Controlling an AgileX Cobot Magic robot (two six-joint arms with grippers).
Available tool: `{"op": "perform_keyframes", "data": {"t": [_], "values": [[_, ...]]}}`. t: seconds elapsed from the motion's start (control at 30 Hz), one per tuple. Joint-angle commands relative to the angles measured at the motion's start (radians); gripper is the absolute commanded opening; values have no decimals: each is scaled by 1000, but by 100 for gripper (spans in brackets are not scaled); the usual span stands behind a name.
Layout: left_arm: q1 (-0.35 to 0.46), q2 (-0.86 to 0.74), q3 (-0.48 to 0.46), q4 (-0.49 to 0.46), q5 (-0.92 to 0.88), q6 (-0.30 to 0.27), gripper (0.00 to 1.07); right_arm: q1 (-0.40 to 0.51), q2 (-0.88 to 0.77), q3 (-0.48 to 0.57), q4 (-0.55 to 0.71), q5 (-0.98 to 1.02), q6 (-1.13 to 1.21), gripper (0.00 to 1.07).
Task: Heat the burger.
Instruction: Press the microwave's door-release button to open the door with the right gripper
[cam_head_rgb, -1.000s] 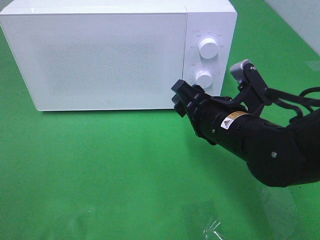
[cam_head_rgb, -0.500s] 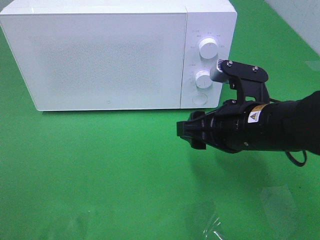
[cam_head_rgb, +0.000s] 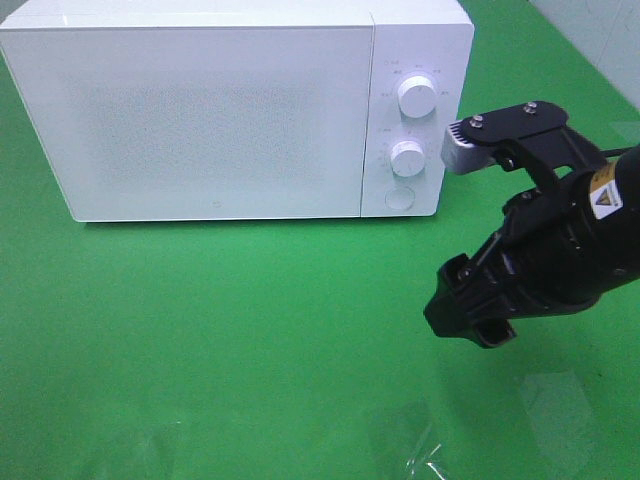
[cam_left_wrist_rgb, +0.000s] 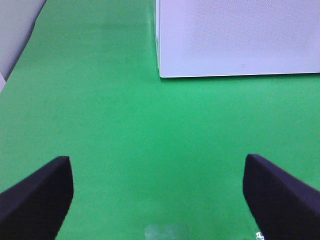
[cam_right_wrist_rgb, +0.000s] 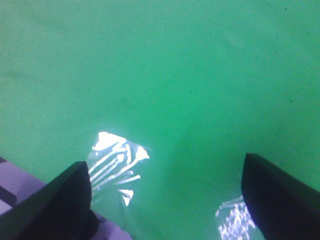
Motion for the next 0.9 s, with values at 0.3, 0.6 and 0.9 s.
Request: {"op": "perform_keyframes", "data": {"t": [0.3,0.6,0.9], "values": [[4,-22,2,-6,-14,1,85,-6,-238,-15,-33,275,8,76],[4,-22,2,-6,-14,1,85,-6,-478,-15,-47,426,10,76],[4,-22,2,-6,-14,1,85,-9,-794,66,-87,446,47,76]]}}
